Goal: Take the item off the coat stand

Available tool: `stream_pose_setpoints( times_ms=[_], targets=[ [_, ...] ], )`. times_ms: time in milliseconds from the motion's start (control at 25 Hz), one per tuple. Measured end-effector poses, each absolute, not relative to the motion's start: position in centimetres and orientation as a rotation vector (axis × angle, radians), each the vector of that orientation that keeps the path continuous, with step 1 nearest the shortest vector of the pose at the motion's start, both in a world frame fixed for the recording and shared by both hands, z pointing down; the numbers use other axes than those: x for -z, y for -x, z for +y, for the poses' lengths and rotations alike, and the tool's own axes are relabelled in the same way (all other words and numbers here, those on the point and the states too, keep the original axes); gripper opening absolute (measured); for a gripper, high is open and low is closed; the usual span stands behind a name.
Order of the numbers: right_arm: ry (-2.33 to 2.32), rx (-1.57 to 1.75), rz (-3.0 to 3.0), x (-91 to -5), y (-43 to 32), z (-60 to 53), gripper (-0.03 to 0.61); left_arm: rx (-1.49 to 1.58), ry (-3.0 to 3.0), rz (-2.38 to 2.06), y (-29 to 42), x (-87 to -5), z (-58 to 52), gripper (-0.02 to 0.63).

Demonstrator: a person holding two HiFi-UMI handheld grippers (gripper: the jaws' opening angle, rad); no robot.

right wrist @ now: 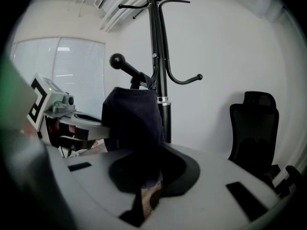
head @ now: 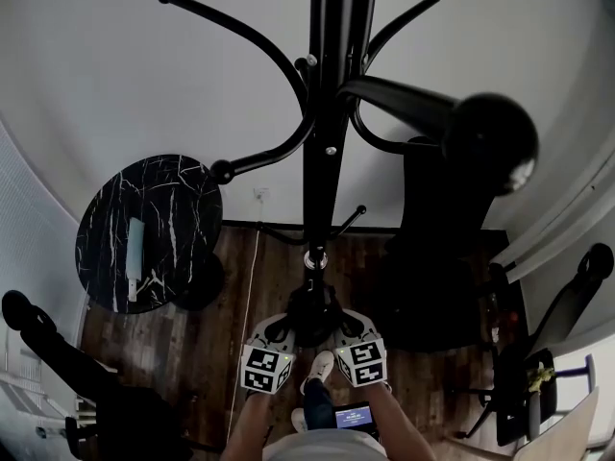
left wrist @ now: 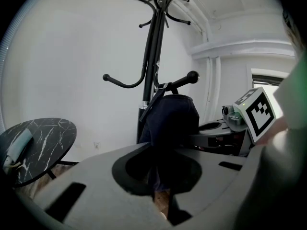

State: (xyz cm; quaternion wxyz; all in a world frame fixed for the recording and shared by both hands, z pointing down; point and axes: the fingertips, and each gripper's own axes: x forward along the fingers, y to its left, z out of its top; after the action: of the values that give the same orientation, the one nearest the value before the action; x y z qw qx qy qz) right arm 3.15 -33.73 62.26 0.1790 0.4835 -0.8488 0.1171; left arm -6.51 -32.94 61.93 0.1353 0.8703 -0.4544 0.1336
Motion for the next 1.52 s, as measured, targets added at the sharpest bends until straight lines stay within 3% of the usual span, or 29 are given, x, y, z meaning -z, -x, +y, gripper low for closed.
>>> stream_pose_setpoints(
  times_ms=[1520],
  targets=[
    [-1.419, -0.208, -2.423, -58.0, -3.3, -27.7, 0.032, -0.347, -2.601, -1.34, 6.4, -57.6, -26.8, 0.029]
  ],
)
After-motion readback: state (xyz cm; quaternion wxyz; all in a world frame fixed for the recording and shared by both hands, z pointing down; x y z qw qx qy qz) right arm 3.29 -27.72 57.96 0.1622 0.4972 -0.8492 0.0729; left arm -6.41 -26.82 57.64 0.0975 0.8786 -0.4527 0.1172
